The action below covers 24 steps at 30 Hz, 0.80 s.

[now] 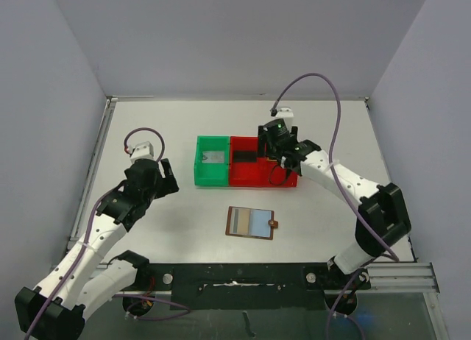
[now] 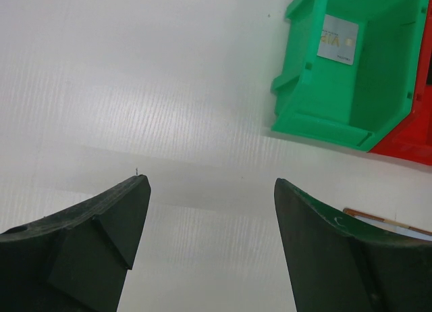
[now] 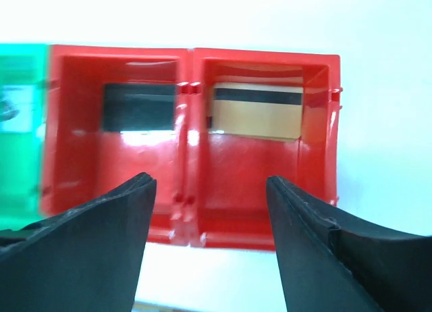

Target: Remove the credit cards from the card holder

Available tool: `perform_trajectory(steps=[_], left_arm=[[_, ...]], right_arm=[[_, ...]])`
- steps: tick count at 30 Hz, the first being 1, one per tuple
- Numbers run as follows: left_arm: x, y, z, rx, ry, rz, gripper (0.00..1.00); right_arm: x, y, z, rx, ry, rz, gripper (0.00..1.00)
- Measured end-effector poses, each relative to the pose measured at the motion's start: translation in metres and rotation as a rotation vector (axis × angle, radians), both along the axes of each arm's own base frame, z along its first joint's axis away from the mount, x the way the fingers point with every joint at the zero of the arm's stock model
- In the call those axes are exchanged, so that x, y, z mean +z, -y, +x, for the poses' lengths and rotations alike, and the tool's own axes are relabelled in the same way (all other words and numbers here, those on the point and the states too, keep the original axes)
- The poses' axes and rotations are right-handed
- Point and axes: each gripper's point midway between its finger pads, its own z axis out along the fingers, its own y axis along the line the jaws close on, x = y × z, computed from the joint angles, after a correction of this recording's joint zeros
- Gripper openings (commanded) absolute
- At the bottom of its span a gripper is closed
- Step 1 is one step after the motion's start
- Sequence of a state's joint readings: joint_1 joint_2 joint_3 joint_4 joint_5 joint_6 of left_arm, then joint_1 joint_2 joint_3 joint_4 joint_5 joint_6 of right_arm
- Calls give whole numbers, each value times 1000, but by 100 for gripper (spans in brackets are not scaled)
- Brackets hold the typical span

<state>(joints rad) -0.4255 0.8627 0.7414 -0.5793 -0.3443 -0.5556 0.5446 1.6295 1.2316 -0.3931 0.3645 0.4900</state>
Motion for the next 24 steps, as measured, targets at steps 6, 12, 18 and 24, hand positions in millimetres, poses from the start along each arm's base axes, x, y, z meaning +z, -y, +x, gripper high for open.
perform_trajectory(steps=[6, 12, 18, 24], left_arm=[[2, 0, 0, 0, 9, -4, 74], [3, -2, 0, 8, 11, 1, 74], [4, -7, 1, 38, 22, 12, 74], [5, -9, 1, 46, 26, 14, 74]], right_arm=[[47, -45, -60, 58, 141, 41, 73], [20, -66, -109, 70, 94, 68, 72], [-14, -85, -151, 89, 3, 97, 72], [-38, -97, -161, 84, -76, 126, 70]])
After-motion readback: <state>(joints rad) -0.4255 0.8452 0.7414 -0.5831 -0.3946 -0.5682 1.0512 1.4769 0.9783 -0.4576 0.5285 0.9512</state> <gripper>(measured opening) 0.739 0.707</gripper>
